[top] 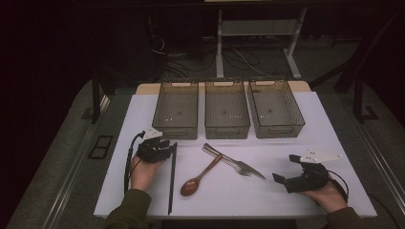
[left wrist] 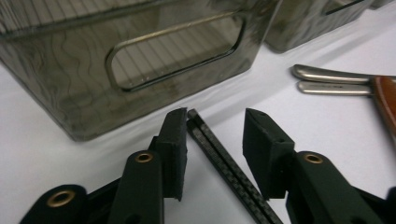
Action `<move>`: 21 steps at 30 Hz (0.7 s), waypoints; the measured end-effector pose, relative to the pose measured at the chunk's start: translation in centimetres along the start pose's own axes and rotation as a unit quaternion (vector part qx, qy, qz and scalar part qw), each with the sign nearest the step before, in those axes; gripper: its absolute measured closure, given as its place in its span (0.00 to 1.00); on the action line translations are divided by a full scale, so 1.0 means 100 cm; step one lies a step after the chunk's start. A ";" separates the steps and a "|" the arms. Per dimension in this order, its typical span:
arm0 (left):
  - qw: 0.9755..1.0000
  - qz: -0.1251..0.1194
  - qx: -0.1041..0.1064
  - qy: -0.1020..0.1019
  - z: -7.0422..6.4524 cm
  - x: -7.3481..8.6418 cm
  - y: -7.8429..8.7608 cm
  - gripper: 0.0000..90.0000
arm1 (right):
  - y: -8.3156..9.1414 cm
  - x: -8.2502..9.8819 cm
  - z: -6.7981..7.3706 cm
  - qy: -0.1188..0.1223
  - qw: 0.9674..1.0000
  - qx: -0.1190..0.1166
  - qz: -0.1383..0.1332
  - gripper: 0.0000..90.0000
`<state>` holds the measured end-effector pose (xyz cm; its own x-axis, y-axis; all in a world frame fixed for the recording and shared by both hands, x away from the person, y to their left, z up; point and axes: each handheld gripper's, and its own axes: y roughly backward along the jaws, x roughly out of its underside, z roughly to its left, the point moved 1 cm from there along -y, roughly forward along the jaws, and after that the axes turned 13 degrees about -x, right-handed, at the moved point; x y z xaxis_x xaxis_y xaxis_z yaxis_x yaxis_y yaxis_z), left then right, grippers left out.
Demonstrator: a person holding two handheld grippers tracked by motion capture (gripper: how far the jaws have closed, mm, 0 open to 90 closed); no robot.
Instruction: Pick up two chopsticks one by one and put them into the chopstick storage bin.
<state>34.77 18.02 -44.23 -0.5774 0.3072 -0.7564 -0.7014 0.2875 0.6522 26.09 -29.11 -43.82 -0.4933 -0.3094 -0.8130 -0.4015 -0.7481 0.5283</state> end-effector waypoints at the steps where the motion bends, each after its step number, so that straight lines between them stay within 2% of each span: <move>1: 1.000 0.004 -0.001 -0.003 0.000 0.000 -0.001 0.70 | 0.000 0.000 0.000 0.000 1.000 0.000 0.000 0.02; 10: 1.000 0.022 -0.010 -0.008 -0.005 0.002 -0.005 0.79 | 0.000 0.000 0.000 0.000 1.000 0.002 0.004 0.02; 21: 0.999 0.032 -0.016 -0.013 -0.006 0.004 -0.008 0.81 | 0.000 0.000 0.000 0.000 1.000 0.002 0.006 0.02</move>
<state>34.87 17.37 -45.08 -0.6102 0.3475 -0.7120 -0.6770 0.2381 0.6964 26.10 -29.12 -43.85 -0.4972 -0.3183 -0.8071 -0.3995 -0.7418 0.5386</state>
